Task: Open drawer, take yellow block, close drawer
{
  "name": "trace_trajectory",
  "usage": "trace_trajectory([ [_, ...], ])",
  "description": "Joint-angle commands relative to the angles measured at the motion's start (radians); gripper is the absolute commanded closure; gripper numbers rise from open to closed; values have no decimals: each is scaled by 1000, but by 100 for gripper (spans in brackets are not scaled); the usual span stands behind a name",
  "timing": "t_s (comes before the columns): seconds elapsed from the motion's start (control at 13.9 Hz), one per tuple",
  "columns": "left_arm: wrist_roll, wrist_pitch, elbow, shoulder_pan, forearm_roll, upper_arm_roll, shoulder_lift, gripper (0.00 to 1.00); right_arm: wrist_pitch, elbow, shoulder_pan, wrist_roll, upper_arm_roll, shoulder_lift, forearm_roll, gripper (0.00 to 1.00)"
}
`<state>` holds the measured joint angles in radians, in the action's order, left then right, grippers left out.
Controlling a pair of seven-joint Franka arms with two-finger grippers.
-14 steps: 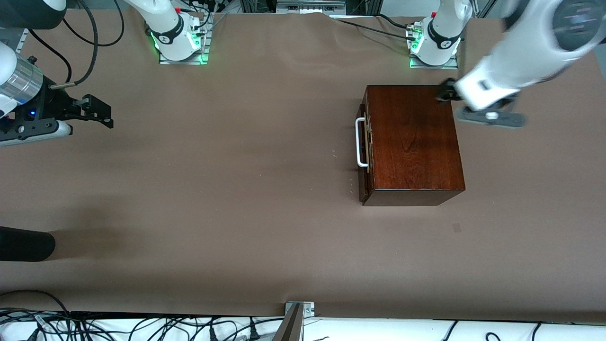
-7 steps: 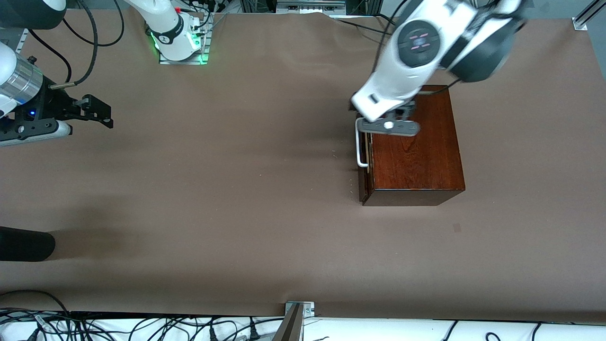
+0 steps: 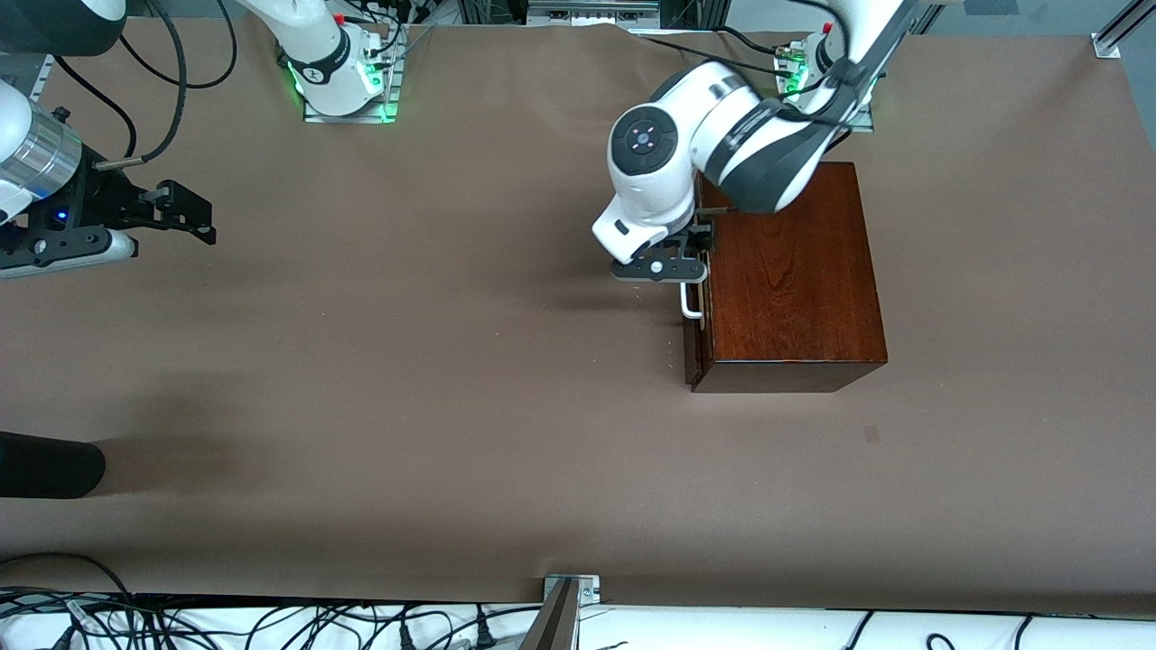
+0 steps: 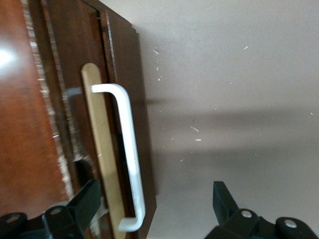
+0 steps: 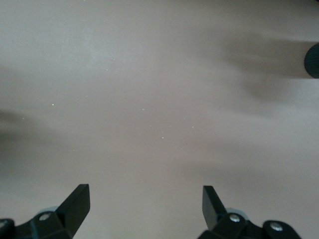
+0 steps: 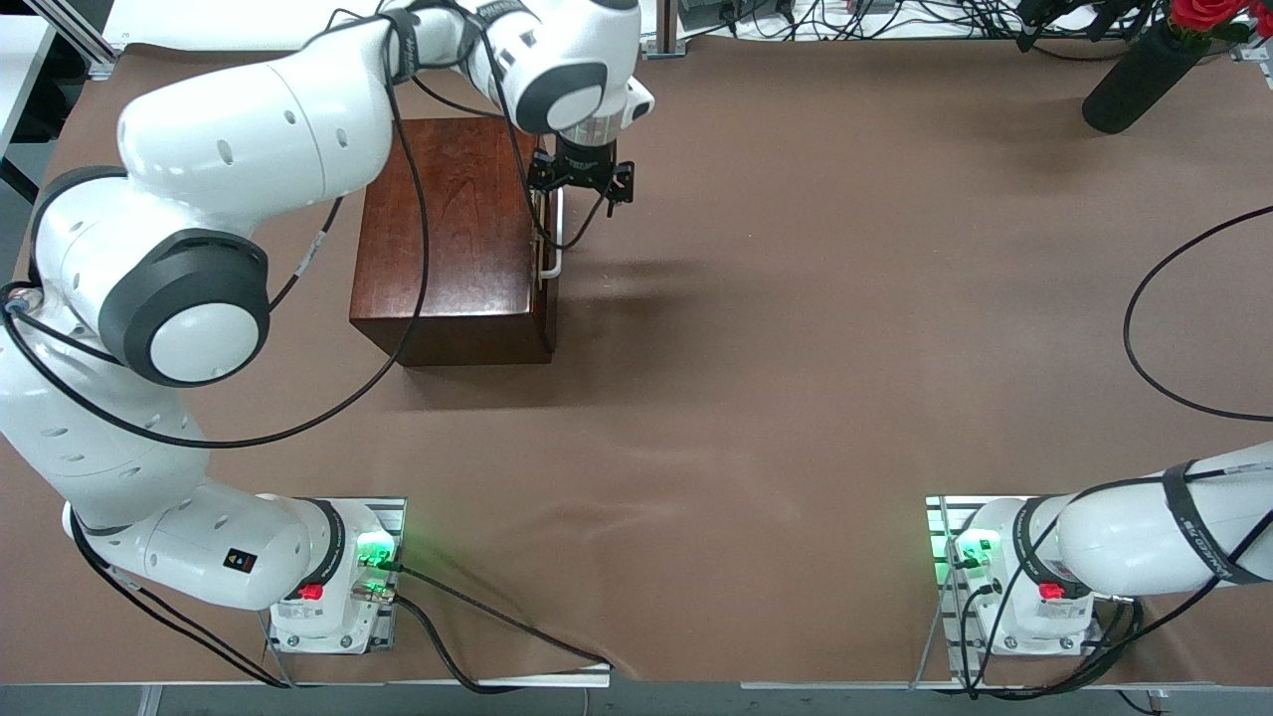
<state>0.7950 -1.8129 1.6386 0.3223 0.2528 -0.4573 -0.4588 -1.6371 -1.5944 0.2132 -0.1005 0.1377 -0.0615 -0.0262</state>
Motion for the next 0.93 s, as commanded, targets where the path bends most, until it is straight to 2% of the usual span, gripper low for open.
trace_trajectory([
  [0.0,36,-51,58,-3,33,0,14,0,10,11,3,10,2,-1,11,0],
  [0.36,61,-94,92,12,34,0,-6,0,10,11,3,10,2,-1,11,0],
  [0.86,138,-126,99,34,141,0,-70,0,10,11,3,10,2,0,11,0],
])
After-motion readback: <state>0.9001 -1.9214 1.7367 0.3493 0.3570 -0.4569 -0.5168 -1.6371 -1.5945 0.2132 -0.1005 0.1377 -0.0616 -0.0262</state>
